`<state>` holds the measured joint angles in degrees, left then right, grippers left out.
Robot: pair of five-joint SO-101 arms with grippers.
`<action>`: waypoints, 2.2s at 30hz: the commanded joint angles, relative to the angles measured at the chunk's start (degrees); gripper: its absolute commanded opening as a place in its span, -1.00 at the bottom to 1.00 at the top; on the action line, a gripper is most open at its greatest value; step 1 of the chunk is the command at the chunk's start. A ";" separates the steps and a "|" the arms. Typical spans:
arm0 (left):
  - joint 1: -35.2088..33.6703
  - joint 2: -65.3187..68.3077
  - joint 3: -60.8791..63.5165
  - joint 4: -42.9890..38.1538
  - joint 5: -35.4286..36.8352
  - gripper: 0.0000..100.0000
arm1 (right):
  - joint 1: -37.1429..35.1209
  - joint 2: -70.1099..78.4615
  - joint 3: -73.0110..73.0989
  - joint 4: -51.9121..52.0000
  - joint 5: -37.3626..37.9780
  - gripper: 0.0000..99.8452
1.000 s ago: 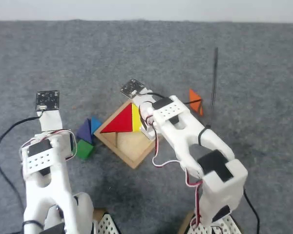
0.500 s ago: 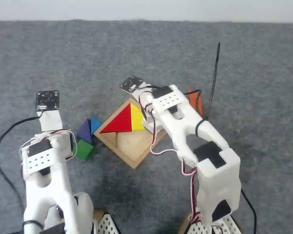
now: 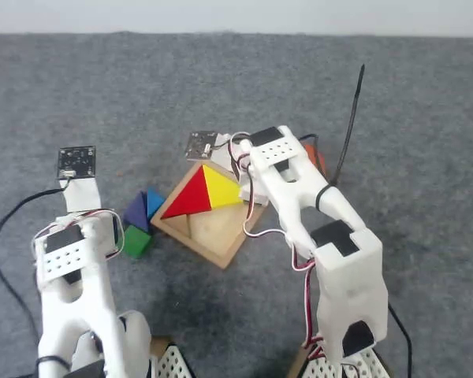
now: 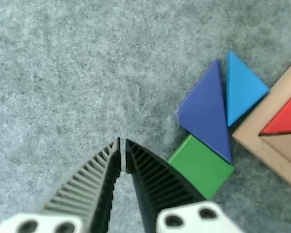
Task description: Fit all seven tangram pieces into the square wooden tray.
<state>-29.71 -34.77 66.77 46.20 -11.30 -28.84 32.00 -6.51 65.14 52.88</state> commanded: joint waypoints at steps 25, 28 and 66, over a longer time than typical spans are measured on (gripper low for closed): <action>-0.09 -1.67 -2.07 -1.14 0.09 -0.97 | 1.80 -7.87 -15.30 21.85 4.66 -0.49; -0.35 -1.58 -3.38 -0.53 -3.43 -0.83 | 2.68 -15.52 -12.66 22.99 -1.93 -0.49; 9.85 37.80 -35.91 16.44 -1.93 -0.60 | 5.93 -55.25 58.46 -20.00 -25.32 -0.49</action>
<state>-19.69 2.42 34.24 62.02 -16.84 -22.24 -22.95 52.66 46.24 27.82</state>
